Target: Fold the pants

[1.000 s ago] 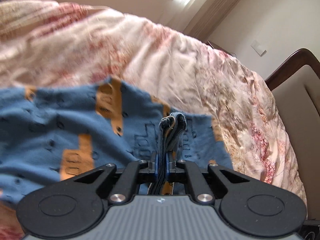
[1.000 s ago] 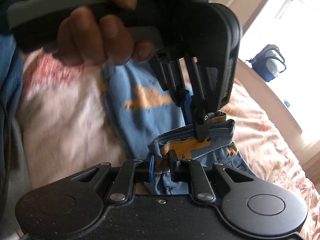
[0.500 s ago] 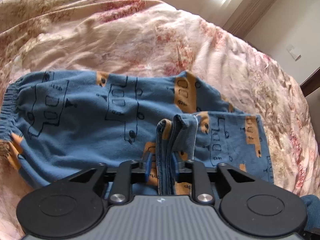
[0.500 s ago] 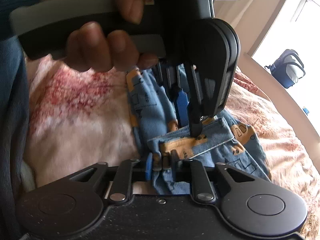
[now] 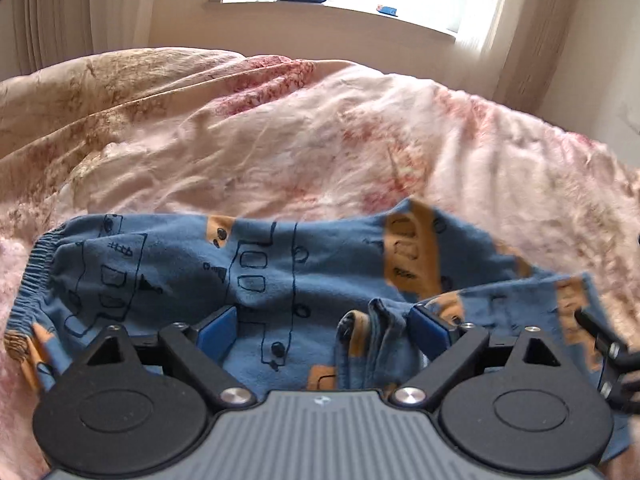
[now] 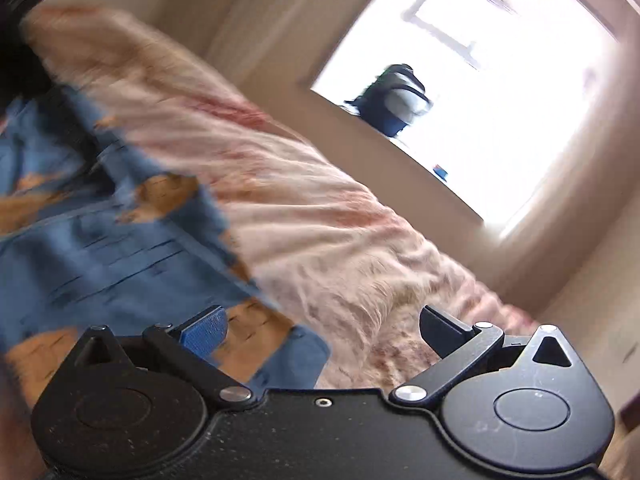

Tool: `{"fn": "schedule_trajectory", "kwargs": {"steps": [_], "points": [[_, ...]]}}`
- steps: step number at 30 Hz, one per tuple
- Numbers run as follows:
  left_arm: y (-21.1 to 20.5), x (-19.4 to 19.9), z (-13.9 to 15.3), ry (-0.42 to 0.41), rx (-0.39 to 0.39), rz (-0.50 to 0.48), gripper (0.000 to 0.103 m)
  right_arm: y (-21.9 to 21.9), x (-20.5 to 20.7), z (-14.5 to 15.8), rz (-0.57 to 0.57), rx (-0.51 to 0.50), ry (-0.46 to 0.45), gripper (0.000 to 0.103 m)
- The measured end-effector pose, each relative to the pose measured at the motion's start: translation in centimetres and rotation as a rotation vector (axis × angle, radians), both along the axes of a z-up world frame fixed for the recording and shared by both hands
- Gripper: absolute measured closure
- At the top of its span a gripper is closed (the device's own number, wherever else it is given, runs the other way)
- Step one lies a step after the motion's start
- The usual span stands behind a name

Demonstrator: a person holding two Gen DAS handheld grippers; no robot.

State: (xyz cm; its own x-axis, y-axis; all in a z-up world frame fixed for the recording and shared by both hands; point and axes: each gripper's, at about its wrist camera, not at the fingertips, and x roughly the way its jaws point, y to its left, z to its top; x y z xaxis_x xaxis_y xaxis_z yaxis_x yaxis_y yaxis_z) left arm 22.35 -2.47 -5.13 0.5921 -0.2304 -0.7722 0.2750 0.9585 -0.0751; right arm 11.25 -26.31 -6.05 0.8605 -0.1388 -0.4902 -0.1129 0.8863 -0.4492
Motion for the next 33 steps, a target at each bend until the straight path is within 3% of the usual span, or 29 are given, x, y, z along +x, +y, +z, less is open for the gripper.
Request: {"fn": "schedule_trajectory", "kwargs": {"steps": [4,9,12,14,16,18,20,23,28,31,33], "points": [[-0.4,-0.2,-0.6,-0.035,0.070,0.006,0.000,-1.0,2.0,-2.8,0.021,0.021,0.077,0.001],[-0.1,0.2,-0.8,-0.031,0.066,-0.009,0.000,-5.4,3.0,-3.0,-0.205,0.086,0.070,0.001],[0.7,-0.2,0.0,-0.034,-0.008,-0.010,0.000,-5.7,1.7,-1.8,-0.218,0.091,0.016,0.003],[1.7,-0.4,0.5,-0.007,-0.100,-0.006,0.000,-3.0,0.3,-0.6,-0.113,0.059,0.002,0.002],[2.7,-0.9,0.8,0.030,-0.142,0.005,0.000,-2.1,-0.3,-0.2,-0.052,0.088,0.020,0.001],[3.1,-1.8,0.7,0.049,-0.092,0.007,0.000,0.0,-1.8,-0.1,0.081,0.099,0.093,0.001],[2.5,-2.9,0.5,0.025,0.033,0.000,0.000,2.0,-2.9,-1.0,0.170,-0.019,0.151,0.001],[0.8,-4.7,0.4,-0.028,0.226,-0.060,0.000,3.6,-3.8,-1.7,0.211,-0.162,0.131,0.001],[0.4,-7.8,1.9,-0.077,0.333,-0.091,0.000,3.8,-5.9,0.3,0.240,-0.122,0.069,0.001],[0.5,-8.1,0.9,-0.042,0.391,-0.067,0.000,4.9,-6.2,-0.8,0.303,-0.154,0.142,0.001],[1.3,-7.8,1.1,0.003,0.381,-0.021,0.000,5.4,-6.0,-1.9,0.315,-0.190,0.161,0.001]]}}
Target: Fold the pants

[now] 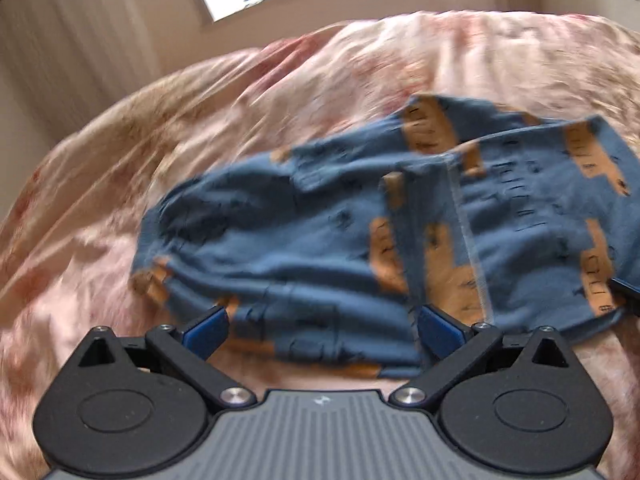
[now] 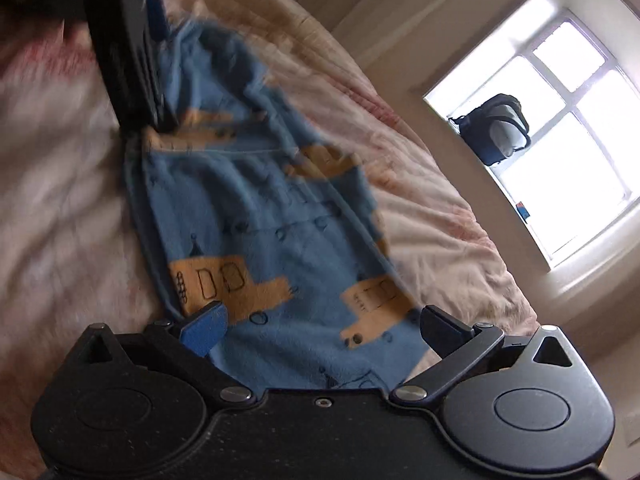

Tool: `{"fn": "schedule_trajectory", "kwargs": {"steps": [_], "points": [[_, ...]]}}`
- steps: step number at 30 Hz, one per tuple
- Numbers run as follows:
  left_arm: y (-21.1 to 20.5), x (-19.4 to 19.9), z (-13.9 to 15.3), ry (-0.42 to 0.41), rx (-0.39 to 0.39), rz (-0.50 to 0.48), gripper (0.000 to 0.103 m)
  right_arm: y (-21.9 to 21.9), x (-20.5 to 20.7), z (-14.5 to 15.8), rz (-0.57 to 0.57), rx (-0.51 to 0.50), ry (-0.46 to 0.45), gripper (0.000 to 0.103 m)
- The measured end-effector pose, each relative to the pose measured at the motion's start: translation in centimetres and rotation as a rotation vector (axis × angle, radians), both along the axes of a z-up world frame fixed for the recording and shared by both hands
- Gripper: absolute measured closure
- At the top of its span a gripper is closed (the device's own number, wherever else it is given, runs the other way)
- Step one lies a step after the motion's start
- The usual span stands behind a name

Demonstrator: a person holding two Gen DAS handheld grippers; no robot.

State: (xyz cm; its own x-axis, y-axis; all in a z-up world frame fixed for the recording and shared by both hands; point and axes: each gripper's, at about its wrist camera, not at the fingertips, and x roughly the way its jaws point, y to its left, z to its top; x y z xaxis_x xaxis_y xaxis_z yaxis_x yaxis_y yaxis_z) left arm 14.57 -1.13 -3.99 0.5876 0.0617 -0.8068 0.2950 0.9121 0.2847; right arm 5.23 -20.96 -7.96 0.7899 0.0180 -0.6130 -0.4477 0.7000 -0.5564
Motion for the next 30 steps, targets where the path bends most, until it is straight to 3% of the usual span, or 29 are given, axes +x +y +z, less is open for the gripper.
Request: {"fn": "schedule_trajectory", "kwargs": {"steps": [2,6,9,11,14,17,19,24,26,30], "points": [[2.1,0.5,0.6,0.054,-0.076,0.086,0.000,-0.5,0.1,0.7,-0.012,0.046,-0.010,0.001],[8.6,1.2,1.9,0.084,-0.349,0.353,0.000,-1.4,0.6,3.4,-0.075,0.232,-0.065,0.001],[12.7,2.0,1.4,0.085,-0.489,0.595,0.000,-0.8,3.4,4.8,-0.072,0.363,-0.024,0.001],[14.2,2.4,1.2,0.087,-0.559,0.656,0.001,0.5,6.4,5.1,-0.054,0.381,-0.013,0.001],[14.5,2.5,1.5,0.021,-0.525,0.664,0.001,2.4,11.3,4.1,-0.006,0.392,0.071,0.001],[13.8,2.5,1.0,-0.008,-0.467,0.642,0.000,3.5,14.8,1.2,-0.028,0.293,0.115,0.001],[13.4,3.0,0.8,-0.004,-0.451,0.627,0.000,2.8,15.3,1.1,-0.051,0.371,0.127,0.001],[12.1,2.2,1.5,-0.094,-0.451,0.597,0.001,1.2,11.9,3.9,-0.111,0.508,0.101,0.001],[11.7,2.0,2.0,-0.155,-0.428,0.584,0.015,1.4,9.8,4.0,-0.134,0.481,0.090,0.001],[11.9,2.9,1.8,-0.150,-0.417,0.612,0.023,2.0,6.7,1.6,-0.189,0.342,0.051,0.001]]}}
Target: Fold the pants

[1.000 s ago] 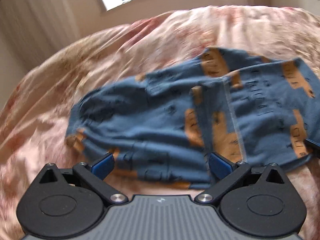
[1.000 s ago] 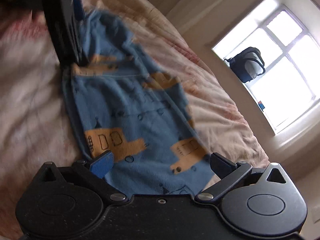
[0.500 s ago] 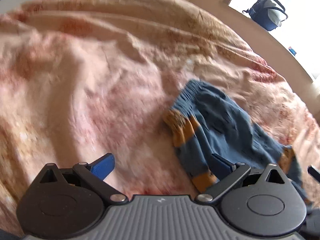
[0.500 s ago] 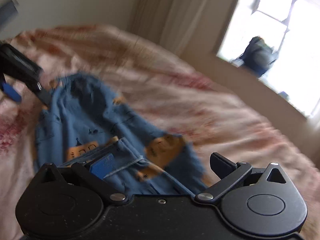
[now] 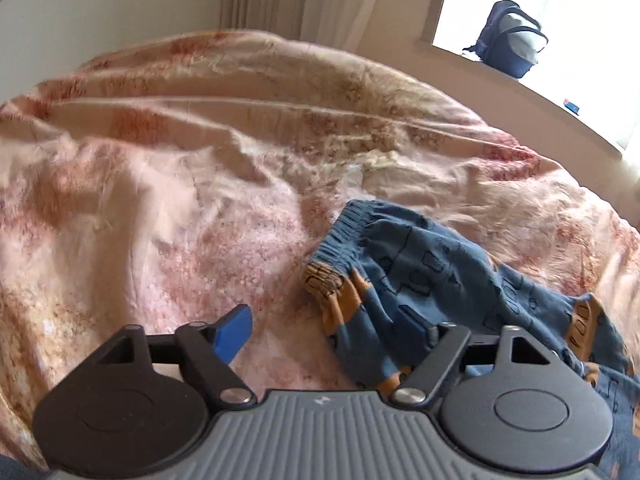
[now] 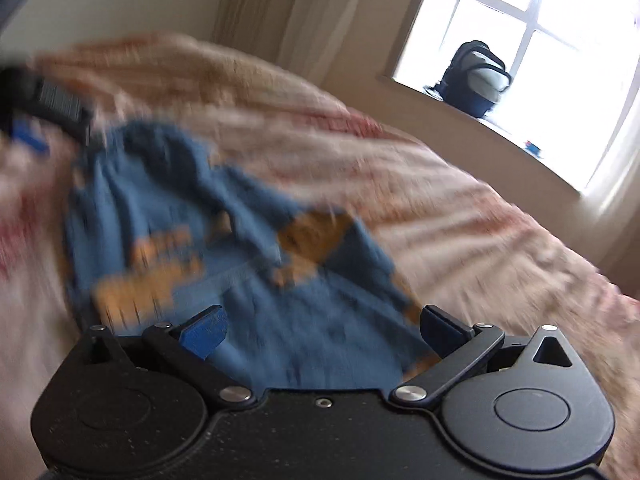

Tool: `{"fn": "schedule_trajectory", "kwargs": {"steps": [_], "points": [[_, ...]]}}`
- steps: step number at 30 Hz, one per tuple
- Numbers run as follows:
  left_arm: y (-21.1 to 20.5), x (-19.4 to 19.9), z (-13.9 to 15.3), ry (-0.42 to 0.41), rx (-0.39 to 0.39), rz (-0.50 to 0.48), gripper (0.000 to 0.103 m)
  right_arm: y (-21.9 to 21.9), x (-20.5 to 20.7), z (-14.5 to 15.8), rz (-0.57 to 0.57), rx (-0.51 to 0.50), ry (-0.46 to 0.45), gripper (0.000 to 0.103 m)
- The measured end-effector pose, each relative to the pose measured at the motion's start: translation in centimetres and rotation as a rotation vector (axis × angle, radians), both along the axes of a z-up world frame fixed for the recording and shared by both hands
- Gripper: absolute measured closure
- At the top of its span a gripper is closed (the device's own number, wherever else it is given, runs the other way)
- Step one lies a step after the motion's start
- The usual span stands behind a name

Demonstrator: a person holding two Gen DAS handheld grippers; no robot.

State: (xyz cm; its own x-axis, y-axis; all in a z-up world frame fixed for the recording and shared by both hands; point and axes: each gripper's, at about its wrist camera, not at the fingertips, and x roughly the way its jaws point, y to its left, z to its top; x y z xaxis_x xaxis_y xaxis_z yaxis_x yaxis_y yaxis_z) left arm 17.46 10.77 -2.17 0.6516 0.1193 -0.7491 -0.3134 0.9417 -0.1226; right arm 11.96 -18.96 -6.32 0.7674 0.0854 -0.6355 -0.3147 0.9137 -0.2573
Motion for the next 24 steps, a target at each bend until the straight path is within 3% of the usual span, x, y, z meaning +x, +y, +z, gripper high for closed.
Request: {"fn": "schedule_trajectory", "kwargs": {"steps": [1,5,6,8,11,17,19,24], "points": [[0.4,0.2,-0.2,0.008,-0.025,0.017,0.026,0.1,-0.4,-0.7,-0.013,-0.009,0.001,0.001],[1.9,0.4,-0.6,-0.009,-0.114,0.075,0.057,0.0,-0.4,-1.3,-0.065,0.056,0.006,0.001],[1.7,0.4,-0.5,-0.017,-0.106,0.064,0.062,0.1,-0.4,-1.3,-0.066,0.050,0.003,0.001],[0.9,0.4,-0.2,-0.037,-0.070,0.017,0.083,0.4,-0.3,-1.2,-0.068,0.035,-0.002,0.001],[-0.8,0.2,0.4,-0.077,0.018,-0.037,0.090,0.9,-0.4,-1.5,-0.086,0.027,-0.005,0.001],[-1.9,-0.1,1.4,-0.137,0.065,-0.085,0.091,1.0,-0.3,-1.5,-0.108,0.036,0.003,0.001],[-1.8,0.0,1.4,-0.126,0.054,-0.085,0.091,1.0,-0.2,-1.4,-0.109,0.035,0.009,0.001],[0.6,0.7,0.4,-0.035,-0.082,-0.009,0.092,1.1,-0.1,-1.4,-0.103,0.025,0.011,0.001]]}}
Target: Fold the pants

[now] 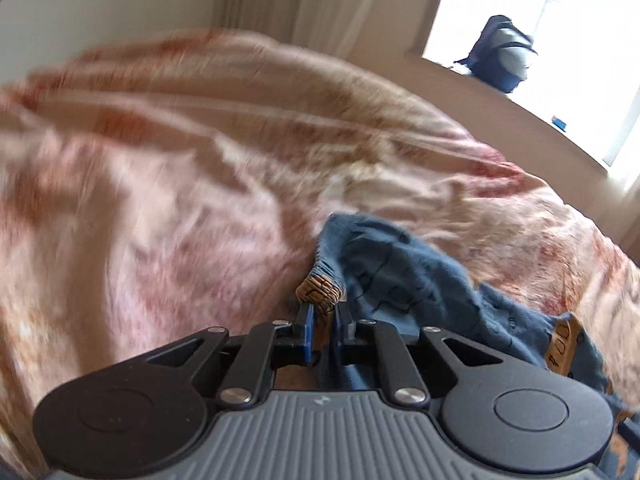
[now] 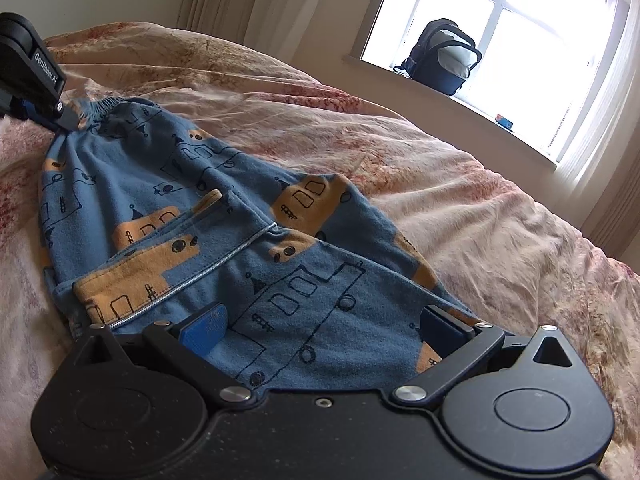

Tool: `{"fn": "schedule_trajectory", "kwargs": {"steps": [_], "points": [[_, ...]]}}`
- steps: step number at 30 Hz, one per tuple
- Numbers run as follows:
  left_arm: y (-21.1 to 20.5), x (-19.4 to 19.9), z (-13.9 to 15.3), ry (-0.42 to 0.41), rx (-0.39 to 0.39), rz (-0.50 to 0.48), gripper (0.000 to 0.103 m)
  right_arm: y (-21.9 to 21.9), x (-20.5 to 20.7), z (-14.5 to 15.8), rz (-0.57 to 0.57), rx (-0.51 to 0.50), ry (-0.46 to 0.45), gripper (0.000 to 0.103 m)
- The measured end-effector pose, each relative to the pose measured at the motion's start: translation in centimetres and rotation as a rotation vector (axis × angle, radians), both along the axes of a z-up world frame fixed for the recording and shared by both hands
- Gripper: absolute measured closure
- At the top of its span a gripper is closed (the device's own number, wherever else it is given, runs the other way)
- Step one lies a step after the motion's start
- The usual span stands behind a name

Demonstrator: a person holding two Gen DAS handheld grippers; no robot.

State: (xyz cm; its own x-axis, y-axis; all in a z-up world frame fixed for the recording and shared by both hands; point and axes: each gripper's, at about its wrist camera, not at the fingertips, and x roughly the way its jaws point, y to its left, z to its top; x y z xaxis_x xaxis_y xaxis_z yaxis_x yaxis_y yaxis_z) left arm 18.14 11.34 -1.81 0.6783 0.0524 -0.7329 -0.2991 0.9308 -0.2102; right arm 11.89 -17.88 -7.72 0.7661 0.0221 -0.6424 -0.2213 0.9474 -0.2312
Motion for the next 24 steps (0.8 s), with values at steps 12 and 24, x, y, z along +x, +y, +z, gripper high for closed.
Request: {"fn": "schedule_trajectory", "kwargs": {"steps": [12,24], "points": [[5.0,-0.2,-2.8,0.076,-0.380,0.138,0.084,-0.2,1.2,2.4,0.021,0.118,-0.037,0.001],[5.0,-0.2,-3.0,0.073,-0.382,0.158,0.080,6.6,19.4,6.0,0.446,0.485,0.303,0.025]]}}
